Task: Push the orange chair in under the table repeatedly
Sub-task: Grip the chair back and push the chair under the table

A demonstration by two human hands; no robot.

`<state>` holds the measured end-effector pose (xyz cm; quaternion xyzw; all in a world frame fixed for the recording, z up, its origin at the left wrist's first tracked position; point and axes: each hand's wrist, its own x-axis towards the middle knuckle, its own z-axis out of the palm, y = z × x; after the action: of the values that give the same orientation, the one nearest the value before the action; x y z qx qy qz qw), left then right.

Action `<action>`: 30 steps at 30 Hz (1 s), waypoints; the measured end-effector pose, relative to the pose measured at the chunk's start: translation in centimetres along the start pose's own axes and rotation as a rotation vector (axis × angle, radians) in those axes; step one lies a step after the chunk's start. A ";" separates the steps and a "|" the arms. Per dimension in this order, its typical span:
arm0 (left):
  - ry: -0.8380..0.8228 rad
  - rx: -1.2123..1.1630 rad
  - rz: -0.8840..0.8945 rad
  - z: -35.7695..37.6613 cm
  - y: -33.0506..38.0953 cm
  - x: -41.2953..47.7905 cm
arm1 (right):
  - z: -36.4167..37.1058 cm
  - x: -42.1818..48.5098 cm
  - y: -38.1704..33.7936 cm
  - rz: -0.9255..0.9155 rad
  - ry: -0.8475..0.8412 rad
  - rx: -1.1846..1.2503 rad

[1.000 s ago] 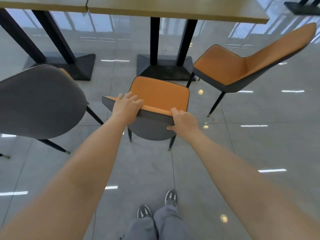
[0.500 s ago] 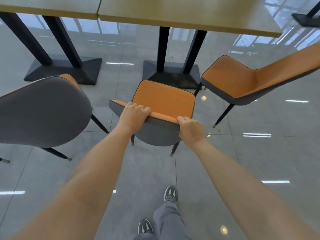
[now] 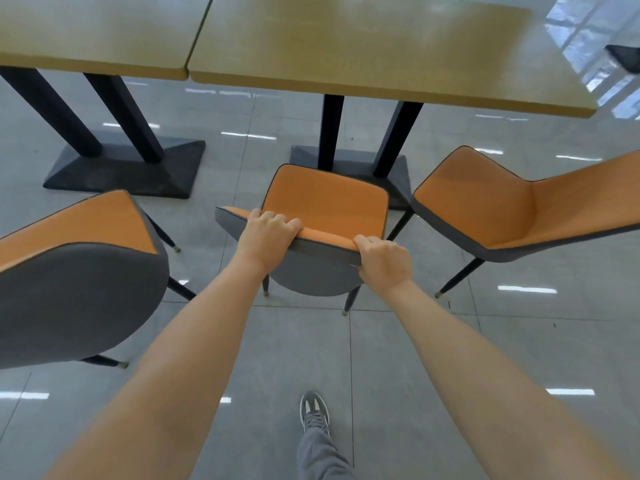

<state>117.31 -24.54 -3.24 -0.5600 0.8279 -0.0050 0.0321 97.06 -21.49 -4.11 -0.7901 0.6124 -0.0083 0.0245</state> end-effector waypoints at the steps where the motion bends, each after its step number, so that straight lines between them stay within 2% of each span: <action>1: -0.006 0.001 -0.006 -0.1 -0.1 1.2 | -0.1 1.1 0.7 -0.001 -0.003 0.003; 6: -0.011 -0.020 -0.022 -0.2 -0.5 6.4 | -0.3 6.1 3.4 0.005 0.006 0.036; 10: -0.006 -0.039 -0.040 -0.2 -1.1 9.4 | -0.1 9.0 4.7 0.011 0.012 -0.025; 21: -0.009 -0.043 -0.076 -0.5 -1.9 13.0 | -0.2 12.6 5.8 0.046 0.026 -0.056; 25: -0.038 -0.021 -0.076 -1.1 -1.9 12.8 | -0.5 12.6 5.9 0.030 -0.032 -0.053; 30: -0.134 0.000 -0.086 -2.2 -2.4 11.8 | -2.2 12.6 6.0 0.010 -0.214 0.056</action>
<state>115.07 -36.48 -1.54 -0.5942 0.7990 0.0313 0.0872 94.30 -35.25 -2.43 -0.7823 0.6099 0.0593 0.1117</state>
